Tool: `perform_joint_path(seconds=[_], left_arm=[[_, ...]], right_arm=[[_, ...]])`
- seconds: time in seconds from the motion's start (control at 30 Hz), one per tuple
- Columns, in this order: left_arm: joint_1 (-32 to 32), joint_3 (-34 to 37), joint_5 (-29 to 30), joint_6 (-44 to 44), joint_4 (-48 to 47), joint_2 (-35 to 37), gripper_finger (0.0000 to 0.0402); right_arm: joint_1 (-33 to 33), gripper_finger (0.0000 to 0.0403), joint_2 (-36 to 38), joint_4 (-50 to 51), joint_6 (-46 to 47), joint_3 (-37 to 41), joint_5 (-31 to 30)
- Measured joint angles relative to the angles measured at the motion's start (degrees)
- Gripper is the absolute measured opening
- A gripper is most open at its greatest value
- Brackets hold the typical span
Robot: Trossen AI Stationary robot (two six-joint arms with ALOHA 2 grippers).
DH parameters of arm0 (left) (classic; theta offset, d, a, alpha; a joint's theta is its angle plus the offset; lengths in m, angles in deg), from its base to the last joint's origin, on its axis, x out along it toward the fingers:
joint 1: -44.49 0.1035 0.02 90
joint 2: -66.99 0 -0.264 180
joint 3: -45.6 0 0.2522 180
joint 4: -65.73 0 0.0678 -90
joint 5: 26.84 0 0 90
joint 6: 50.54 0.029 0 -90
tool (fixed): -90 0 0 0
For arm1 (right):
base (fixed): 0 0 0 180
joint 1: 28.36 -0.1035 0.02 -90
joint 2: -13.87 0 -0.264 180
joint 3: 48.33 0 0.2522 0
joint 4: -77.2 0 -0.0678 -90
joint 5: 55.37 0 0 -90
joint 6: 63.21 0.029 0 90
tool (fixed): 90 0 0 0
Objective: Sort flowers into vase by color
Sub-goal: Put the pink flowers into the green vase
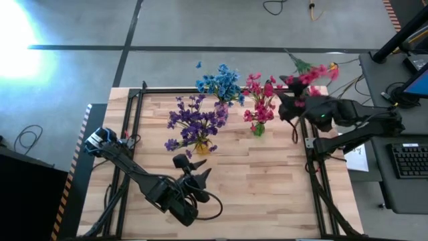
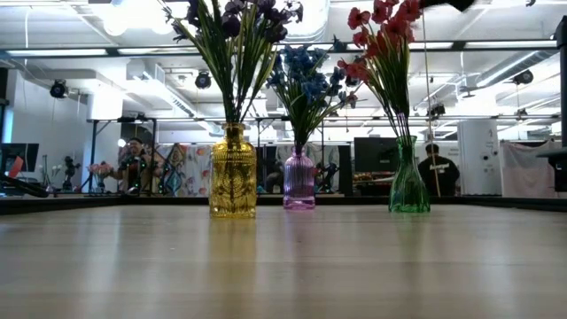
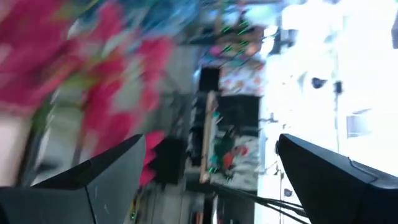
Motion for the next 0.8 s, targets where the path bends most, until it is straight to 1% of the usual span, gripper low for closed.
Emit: perform_joint_path(seconds=[0.1, 0.13, 0.17, 0.23, 0.3, 0.43, 0.63, 0.73, 0.8], left_arm=[[0.2, 0.0, 0.7, 2.4, 0.1, 0.2, 0.0154], [0.3, 0.0, 0.8, 3.1, 0.1, 0.4, 0.0154], [0.3, -0.1, 0.6, 3.7, 0.0, 0.6, 0.0154], [0.3, -1.0, 0.5, 5.2, 0.0, 1.0, 0.0154], [0.3, -2.4, 0.9, 7.2, 0.0, 1.2, 0.0154], [1.1, -9.7, 1.1, 12.4, 0.9, 1.2, 0.0154], [4.0, -22.8, -4.0, 20.7, 2.2, 0.6, 0.0154], [5.5, -27.8, -4.8, 25.6, 2.7, 0.0, 0.0154], [6.9, -31.0, -5.0, 26.3, 4.6, -0.2, 0.0155]], right_arm=[[0.0, 0.0359, -0.1, -13.1, -6.2, -0.3, 1.5], [0.0, 0.0359, -0.1, -17.7, -7.5, -0.5, 3.2], [0.0, 0.0359, -0.1, -22.0, -7.9, -0.7, 5.5], [0.0, 0.0359, -0.1, -29.5, -7.4, -1.1, 12.1], [0.0, 0.0359, -0.1, -34.2, -4.4, -1.8, 18.6], [0.0, 0.0359, 0.0, -35.2, 5.3, -3.9, 32.6], [0.0, 0.0359, 0.0, -35.3, 17.1, -5.6, 53.6], [0.0, 0.0359, -0.1, -35.2, 24.0, -5.8, 62.8], [0.0, 0.0359, -0.1, -35.2, 30.0, -5.7, 68.7]])
